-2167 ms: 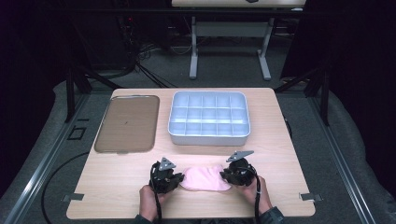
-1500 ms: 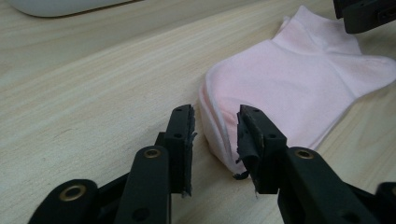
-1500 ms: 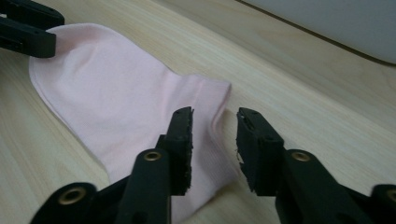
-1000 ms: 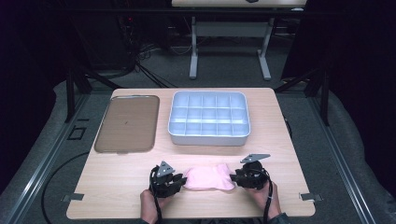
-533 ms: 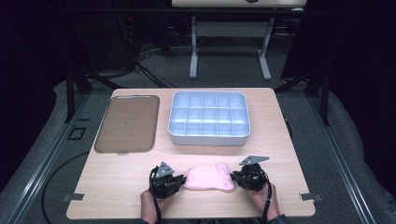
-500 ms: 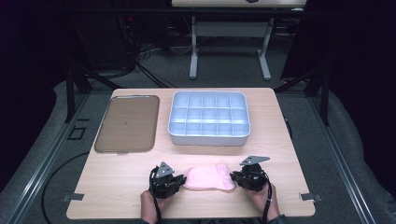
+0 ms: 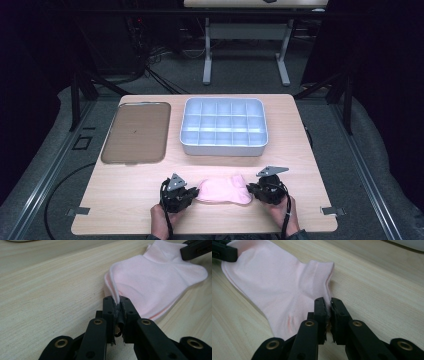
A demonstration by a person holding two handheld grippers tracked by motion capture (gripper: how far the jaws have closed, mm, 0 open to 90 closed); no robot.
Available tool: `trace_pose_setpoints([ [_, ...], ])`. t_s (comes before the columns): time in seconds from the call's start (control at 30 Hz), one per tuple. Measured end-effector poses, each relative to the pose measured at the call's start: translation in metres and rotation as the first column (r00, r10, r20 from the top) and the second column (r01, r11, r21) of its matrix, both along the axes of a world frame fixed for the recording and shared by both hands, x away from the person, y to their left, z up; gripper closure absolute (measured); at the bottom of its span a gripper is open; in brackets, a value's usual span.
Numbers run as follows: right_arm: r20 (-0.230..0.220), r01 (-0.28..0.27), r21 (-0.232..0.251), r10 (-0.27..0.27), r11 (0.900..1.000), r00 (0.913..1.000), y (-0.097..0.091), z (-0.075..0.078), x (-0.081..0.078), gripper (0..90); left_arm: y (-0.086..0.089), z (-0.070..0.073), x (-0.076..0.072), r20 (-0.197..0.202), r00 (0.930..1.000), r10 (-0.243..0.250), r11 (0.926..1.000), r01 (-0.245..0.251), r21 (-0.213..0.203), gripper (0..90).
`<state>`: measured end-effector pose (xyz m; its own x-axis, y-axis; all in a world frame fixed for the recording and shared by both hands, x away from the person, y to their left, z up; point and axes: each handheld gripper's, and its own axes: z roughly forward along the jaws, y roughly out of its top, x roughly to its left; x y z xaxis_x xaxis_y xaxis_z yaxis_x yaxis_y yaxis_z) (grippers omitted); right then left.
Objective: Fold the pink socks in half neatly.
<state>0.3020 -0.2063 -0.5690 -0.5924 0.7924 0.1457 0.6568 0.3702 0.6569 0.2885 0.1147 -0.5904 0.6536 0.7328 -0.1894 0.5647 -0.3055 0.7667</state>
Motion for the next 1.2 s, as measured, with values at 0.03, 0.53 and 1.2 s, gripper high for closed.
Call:
trace_pose_setpoints([
  [0.03,0.0,-0.002,-0.007,0.002,1.0,1.0,0.0,0.002,0.0,83.9,0.0,0.0,0.0,-0.001,1.0,-0.001,1.0,0.001,-0.002,83.7],
  [0.53,0.029,-0.005,-0.013,0.005,0.9999,0.9996,0.002,0.011,-0.002,84.2,0.0,0.0,0.0,-0.002,1.0,-0.001,1.0,0.001,-0.002,83.6],
  [1.2,0.072,-0.048,-0.027,0.049,0.9985,0.9962,0.014,0.03,-0.008,84.2,0.001,0.0,0.0,-0.009,1.0,0.001,1.0,-0.001,-0.006,83.3],
])
